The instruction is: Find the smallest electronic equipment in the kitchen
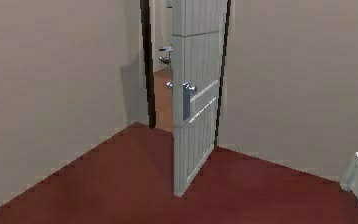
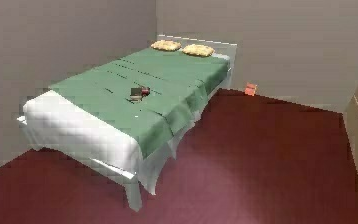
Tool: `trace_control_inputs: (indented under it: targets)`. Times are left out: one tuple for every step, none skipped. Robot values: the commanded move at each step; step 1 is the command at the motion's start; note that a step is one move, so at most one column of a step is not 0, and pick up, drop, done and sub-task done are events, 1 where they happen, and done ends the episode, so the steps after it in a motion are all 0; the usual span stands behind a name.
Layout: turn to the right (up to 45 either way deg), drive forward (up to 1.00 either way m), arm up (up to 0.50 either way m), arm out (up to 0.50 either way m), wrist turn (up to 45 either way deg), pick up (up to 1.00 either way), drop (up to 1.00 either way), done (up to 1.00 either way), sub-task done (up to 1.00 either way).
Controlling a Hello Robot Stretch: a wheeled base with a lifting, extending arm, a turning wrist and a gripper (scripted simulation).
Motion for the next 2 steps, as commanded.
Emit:
trace_control_inputs:
  targets:
    - [-18.0, 0.00, 0.00, 0.00, 0.0, 0.00, 0.00, 0.00, 0.00]
    - [0.0, 1.00, 0.00, 0.00, 0.0, 0.00, 0.00, 0.00, 0.00]
